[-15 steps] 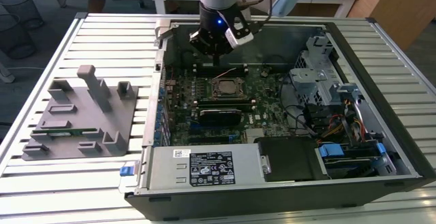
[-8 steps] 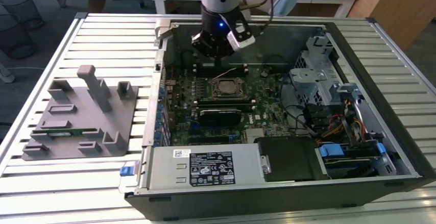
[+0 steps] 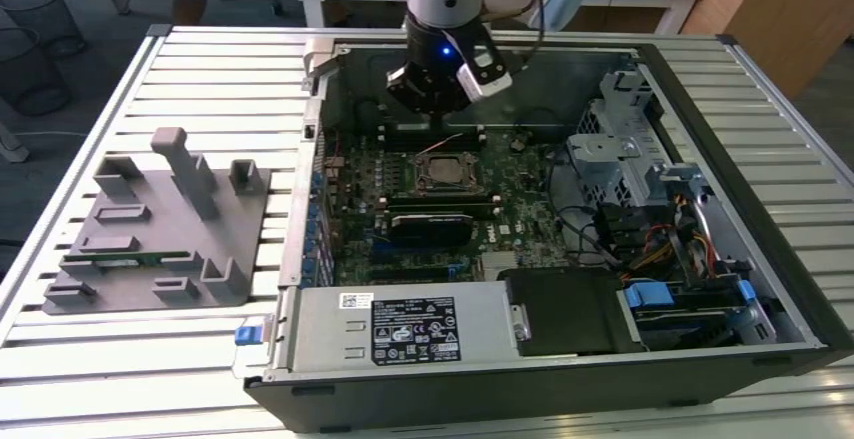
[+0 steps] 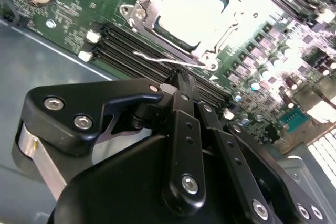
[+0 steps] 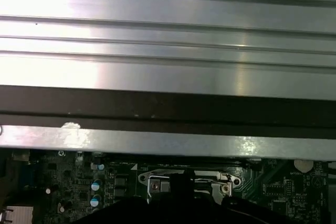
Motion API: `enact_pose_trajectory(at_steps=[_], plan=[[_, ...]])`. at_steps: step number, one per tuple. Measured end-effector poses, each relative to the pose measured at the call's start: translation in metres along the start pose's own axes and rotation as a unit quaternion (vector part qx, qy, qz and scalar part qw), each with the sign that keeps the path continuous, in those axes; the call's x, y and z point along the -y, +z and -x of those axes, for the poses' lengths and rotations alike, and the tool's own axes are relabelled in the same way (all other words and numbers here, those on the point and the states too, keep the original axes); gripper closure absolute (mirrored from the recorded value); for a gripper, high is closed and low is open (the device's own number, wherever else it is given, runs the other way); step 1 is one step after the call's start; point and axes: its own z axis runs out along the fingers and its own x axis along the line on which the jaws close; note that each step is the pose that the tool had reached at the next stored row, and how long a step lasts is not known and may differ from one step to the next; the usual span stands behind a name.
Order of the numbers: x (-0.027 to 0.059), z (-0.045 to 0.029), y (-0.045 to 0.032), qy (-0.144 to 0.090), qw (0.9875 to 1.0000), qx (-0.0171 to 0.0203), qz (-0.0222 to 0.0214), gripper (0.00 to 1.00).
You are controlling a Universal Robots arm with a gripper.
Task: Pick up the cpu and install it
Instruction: 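Install the first cpu locking lever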
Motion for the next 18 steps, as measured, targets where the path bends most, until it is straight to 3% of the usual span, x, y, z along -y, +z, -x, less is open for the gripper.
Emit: enact_pose_trajectory(at_steps=[5,18], plan=[[0.0005,0.0041,0.0055,-0.003,1.0000,-0.0004,-0.0044,0.89],[0.0015,0.0128,0.0171,-0.007,1.0000,-0.0006,-0.0045,0.89]])
